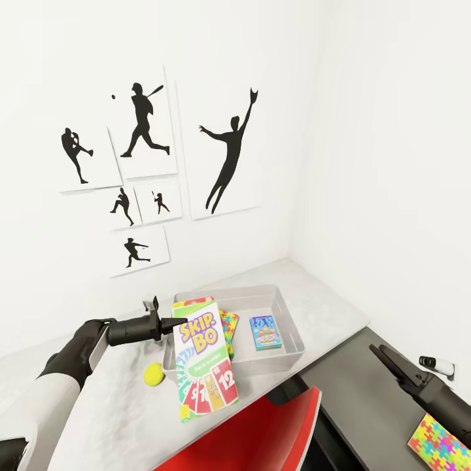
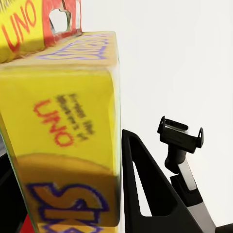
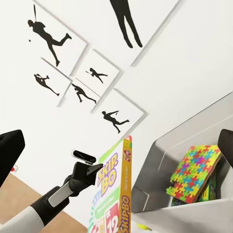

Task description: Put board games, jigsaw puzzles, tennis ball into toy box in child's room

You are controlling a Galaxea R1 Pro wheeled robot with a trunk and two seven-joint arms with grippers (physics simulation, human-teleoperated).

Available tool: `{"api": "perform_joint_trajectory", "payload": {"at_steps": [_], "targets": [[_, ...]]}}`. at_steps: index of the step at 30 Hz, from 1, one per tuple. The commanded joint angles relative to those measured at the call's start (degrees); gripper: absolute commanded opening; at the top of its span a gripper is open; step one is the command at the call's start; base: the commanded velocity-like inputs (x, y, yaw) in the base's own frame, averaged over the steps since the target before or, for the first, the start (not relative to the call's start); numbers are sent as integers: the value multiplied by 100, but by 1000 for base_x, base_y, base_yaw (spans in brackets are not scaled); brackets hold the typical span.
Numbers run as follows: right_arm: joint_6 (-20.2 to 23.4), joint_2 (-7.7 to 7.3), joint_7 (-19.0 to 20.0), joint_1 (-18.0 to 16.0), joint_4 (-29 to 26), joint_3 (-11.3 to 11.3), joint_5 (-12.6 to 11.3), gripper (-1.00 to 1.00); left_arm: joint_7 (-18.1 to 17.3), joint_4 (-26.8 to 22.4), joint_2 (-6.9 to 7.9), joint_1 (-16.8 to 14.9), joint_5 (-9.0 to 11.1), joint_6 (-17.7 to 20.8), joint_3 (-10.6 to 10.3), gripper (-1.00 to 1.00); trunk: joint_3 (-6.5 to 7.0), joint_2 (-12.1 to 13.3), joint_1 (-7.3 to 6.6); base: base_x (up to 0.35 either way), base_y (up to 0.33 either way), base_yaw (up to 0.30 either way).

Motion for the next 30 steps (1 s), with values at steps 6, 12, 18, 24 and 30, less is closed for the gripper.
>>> {"api": "perform_joint_trajectory", "payload": {"at_steps": [6, 12, 18, 24, 30], "targets": [[34, 7, -1, -5, 4, 3, -31, 100, 66, -7, -1, -5, 2, 126, 2, -100, -12, -12, 3, 0, 0, 0], [47, -10, 2, -5, 5, 0, -55, 100, 445, -4, -45, -5, -12, 186, -3, -100, -12, -12, 3, 0, 0, 0], [53, -1, 3, -5, 5, 10, -61, 100, 1228, -47, -121, -5, 61, 210, 169, -100, -12, -12, 3, 0, 0, 0], [106, -28, 3, -5, 4, 6, -88, 100, 2371, -670, -518, -32, 101, 209, 1448, -100, -12, -12, 3, 0, 0, 0], [142, -54, 10, -5, 5, -7, -97, 100, 3350, -1681, -1508, -39, 224, 207, 2713, -100, -12, -12, 3, 0, 0, 0]]}}
